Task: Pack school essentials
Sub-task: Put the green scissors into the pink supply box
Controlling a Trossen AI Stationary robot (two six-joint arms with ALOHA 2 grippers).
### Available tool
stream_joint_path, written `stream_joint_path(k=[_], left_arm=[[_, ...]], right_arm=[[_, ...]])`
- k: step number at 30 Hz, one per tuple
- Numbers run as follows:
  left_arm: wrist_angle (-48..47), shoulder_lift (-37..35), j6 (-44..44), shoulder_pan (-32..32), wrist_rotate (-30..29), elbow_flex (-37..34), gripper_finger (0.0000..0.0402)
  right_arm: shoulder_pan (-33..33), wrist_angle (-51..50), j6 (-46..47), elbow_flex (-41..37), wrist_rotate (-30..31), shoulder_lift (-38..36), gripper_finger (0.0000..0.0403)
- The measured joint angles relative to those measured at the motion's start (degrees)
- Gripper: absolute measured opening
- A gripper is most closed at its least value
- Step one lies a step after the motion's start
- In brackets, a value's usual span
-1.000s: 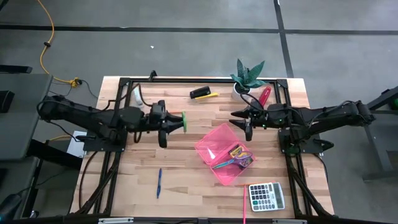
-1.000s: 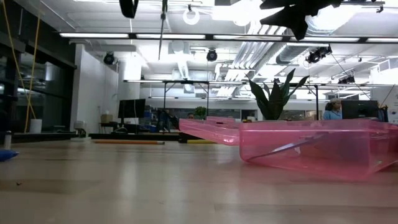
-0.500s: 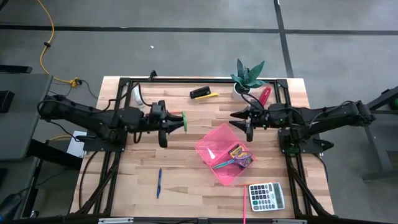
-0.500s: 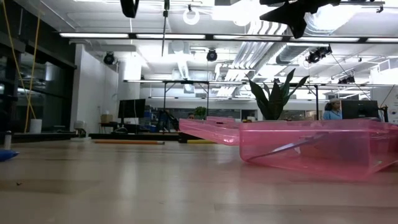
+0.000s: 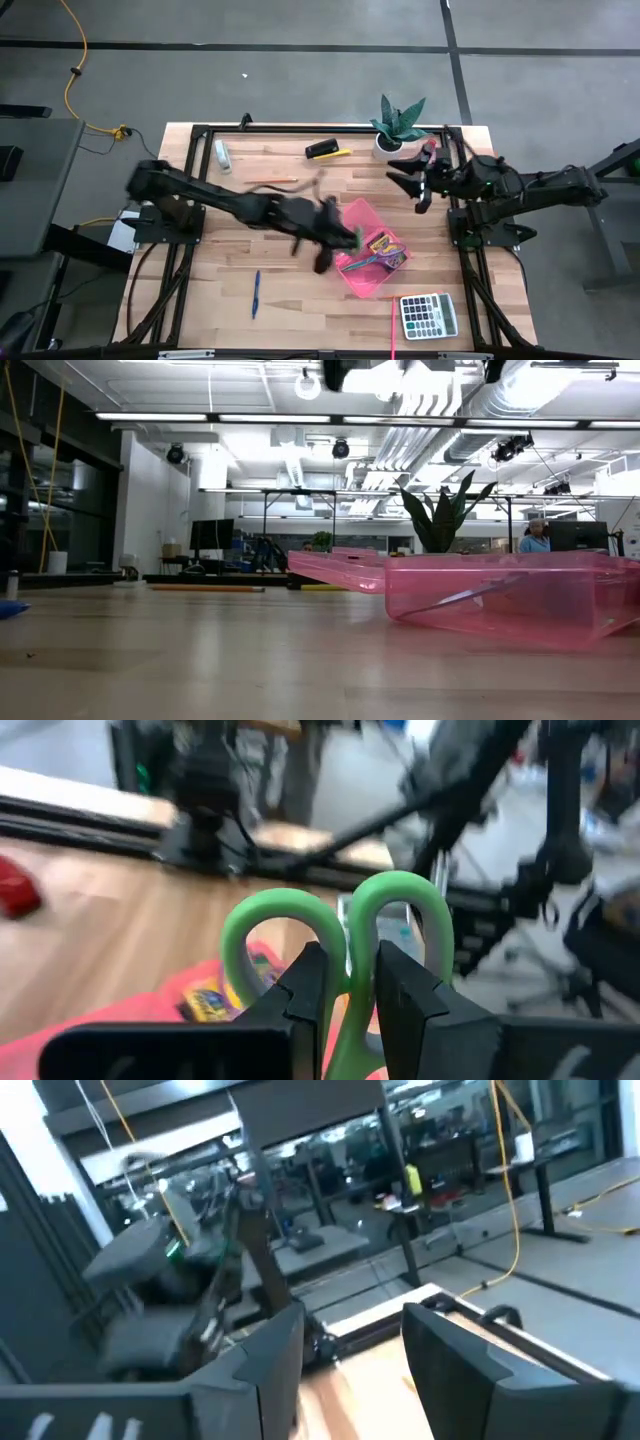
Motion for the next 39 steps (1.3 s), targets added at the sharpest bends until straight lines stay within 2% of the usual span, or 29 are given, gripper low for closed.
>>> stream_joint_path(k=[7,12,22,30,33,39], left_arm=[[-13.33,17.30,2.02,-1.34,1.09,22.31,0.0039],[-17.13,24.02,2.31,-1.33,1.20,31.18,0.0039],[-25.24,25.58,-0.71,-0.43,-0.88,32.37,0.0039],[-24.44,26.59,-6.18,0.27,-0.74,32.32,0.0039],[-21.18,27.34,-8.22,0.24,-0.23,32.43,0.0039],[-24.82,27.53,-7.84,0.16,-0.40,32.39,0.0043]], right_arm=[[0.00,-3.60,0.10,0.00,3.12,-3.80,0.0165],[0.00,-5.07,0.57,0.00,3.07,-3.82,0.0165],[0.00,-6.50,1.40,0.00,3.05,-3.81,0.0165],[0.00,-6.68,1.20,0.00,3.05,-3.81,0.0165],[0.00,-6.68,1.20,0.00,3.05,-3.81,0.0165],[0.00,-6.86,1.20,0.00,3.05,-3.81,0.0165]])
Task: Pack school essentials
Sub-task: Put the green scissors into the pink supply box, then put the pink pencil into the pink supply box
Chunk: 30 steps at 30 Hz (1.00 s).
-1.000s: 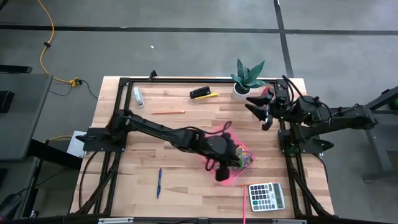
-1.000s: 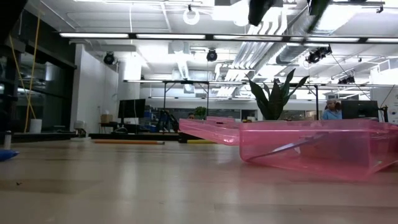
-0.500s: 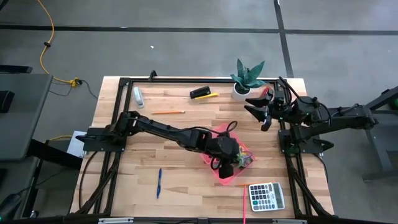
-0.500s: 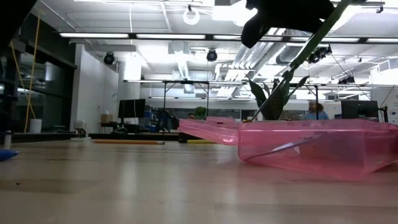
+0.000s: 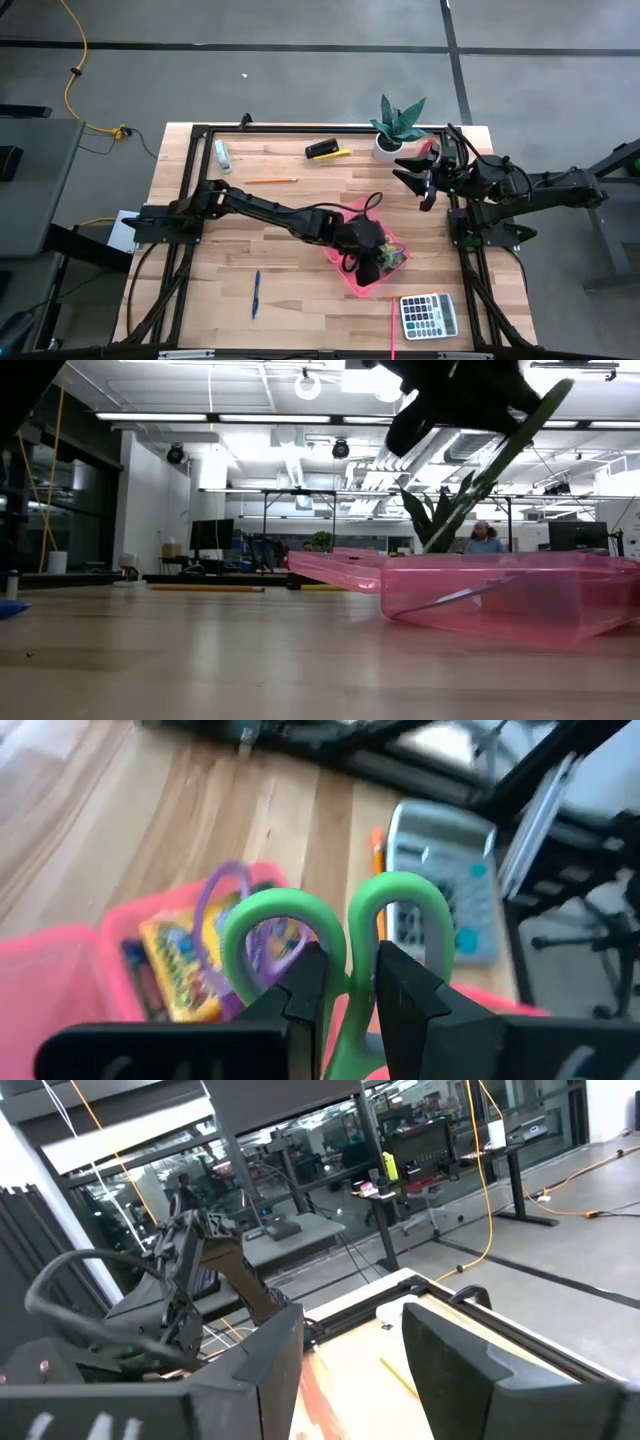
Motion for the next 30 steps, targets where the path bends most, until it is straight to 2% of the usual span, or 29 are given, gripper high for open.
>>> stream_joint_path(k=[15,20,26,30], left_arm=[[-20.60,0.02,9.24,0.36,-2.83,-0.02,0.0043],[-22.46,0.02,14.09,0.50,-0.41,-0.04,0.0047],[-23.26,0.02,16.23,0.48,-0.21,-0.04,0.0094],[-23.90,0.02,16.72,0.65,2.93,-0.04,0.0135]], right_arm=[[0.00,-0.08,-0.02,0.00,0.00,0.00,0.0165],[0.00,-0.08,-0.02,0.00,0.00,0.00,0.0165],[0.00,-0.08,0.12,0.00,0.00,0.00,0.0165],[0.00,-0.08,0.05,0.00,0.00,0.00,0.0165]])
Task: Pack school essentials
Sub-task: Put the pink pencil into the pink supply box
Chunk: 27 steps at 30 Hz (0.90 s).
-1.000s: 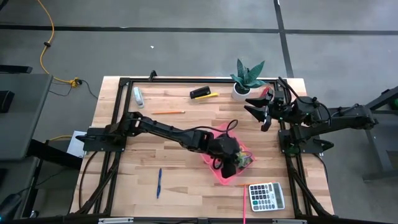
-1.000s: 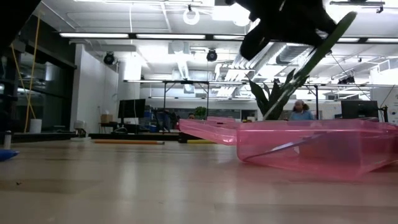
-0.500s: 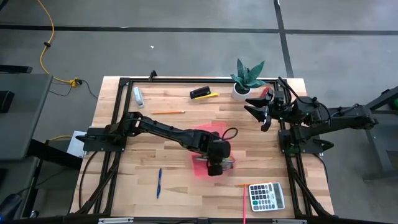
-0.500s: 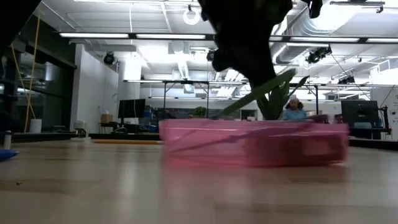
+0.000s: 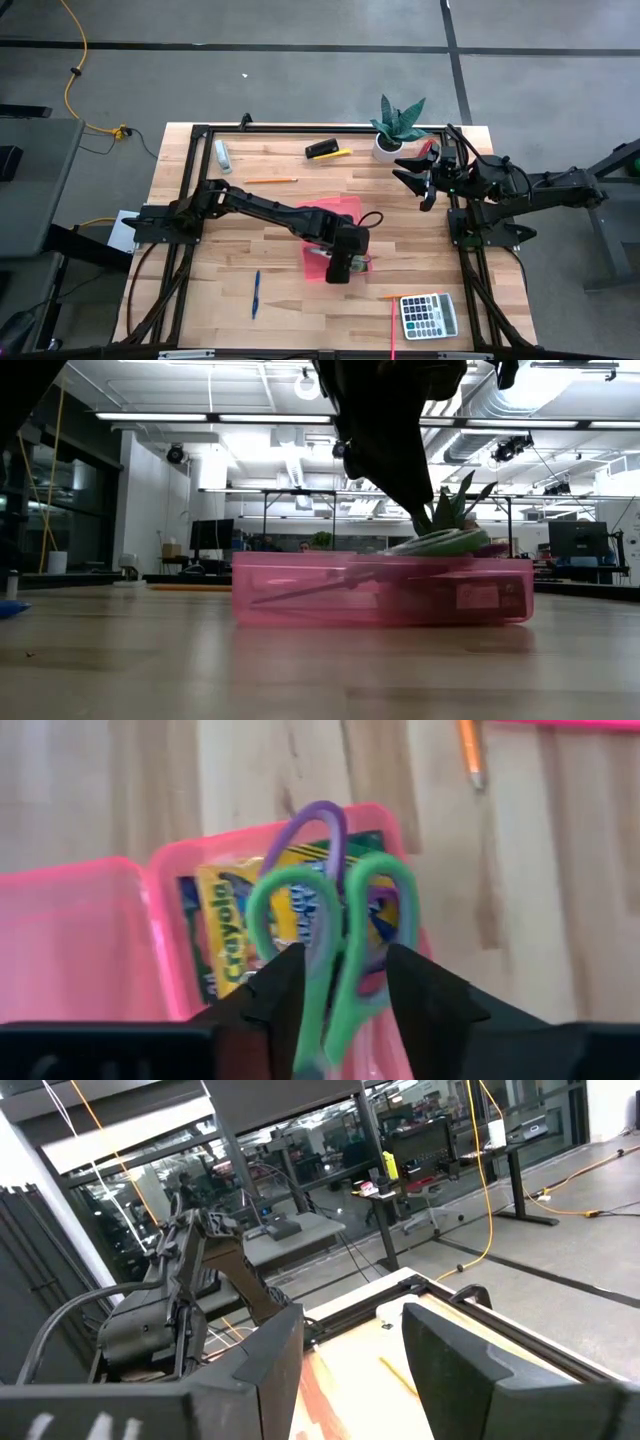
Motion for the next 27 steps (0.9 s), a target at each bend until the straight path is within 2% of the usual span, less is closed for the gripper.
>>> stream_joint_path(k=[4,7,13,17,20,27], left_arm=[[-0.03,-0.02,0.44,0.58,3.50,0.00,0.0163],[-1.36,-1.18,0.97,1.70,4.02,-0.04,0.0172],[-2.79,-9.35,1.39,6.12,4.13,-0.04,0.0172],[2.39,-17.08,1.82,8.64,3.69,-2.47,0.0172],[14.33,-25.41,0.10,9.85,3.69,-10.33,0.0172],[45.96,-47.13,-4.42,11.11,2.06,-39.10,0.0172]], right_arm=[[0.00,0.00,-0.07,0.00,0.02,0.00,0.0165],[0.00,0.00,-0.07,0.00,0.00,0.00,0.0165],[0.00,0.00,-1.07,0.00,0.02,0.01,0.0165],[0.00,-0.03,-1.12,0.00,0.00,0.02,0.0165],[-0.01,-0.42,-1.12,0.00,-0.24,0.02,0.0165],[0.02,-0.53,-1.01,0.00,-0.87,0.09,0.0165]])
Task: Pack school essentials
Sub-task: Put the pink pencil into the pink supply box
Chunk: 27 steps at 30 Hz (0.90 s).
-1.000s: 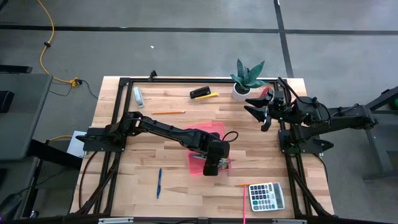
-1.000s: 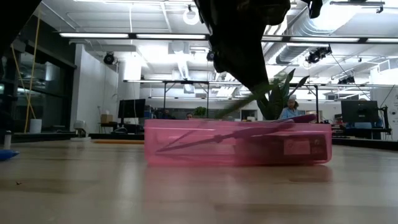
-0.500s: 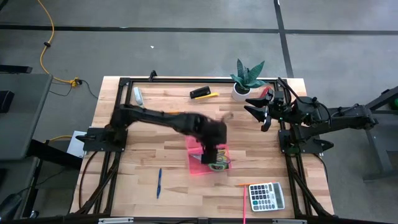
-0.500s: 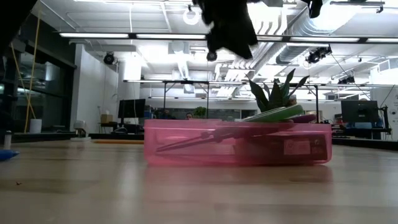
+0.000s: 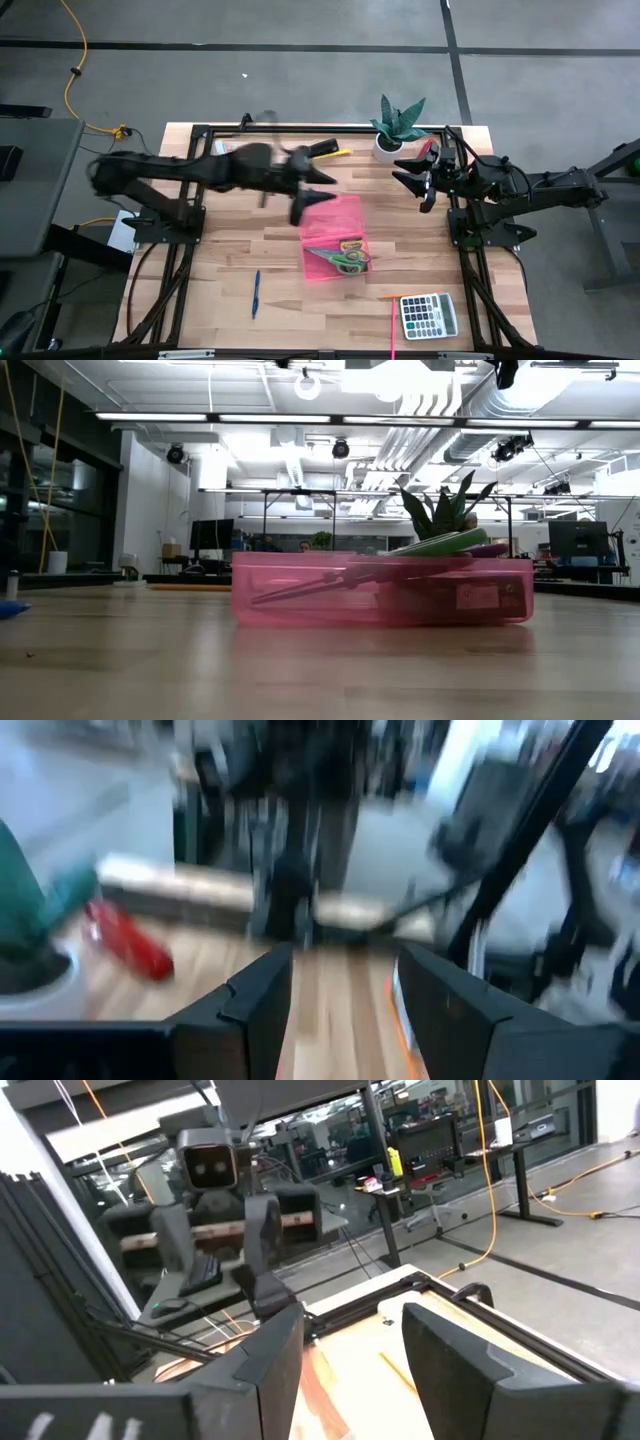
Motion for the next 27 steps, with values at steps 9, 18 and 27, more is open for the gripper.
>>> stream_joint_path(k=[9,18,27], left_arm=[[24.94,-20.99,-0.82,-0.04,-5.33,-25.19,0.0172],[24.51,-28.52,-1.14,-0.04,-6.98,-29.21,0.0172],[23.73,-28.74,-1.14,-0.04,-6.80,-29.21,0.0172]], right_arm=[[0.00,0.14,-2.03,0.00,-0.22,0.00,0.0165],[0.00,0.18,-2.05,0.00,-0.22,0.00,0.0165],[0.00,0.20,0.68,0.00,-0.23,0.00,0.0165]])
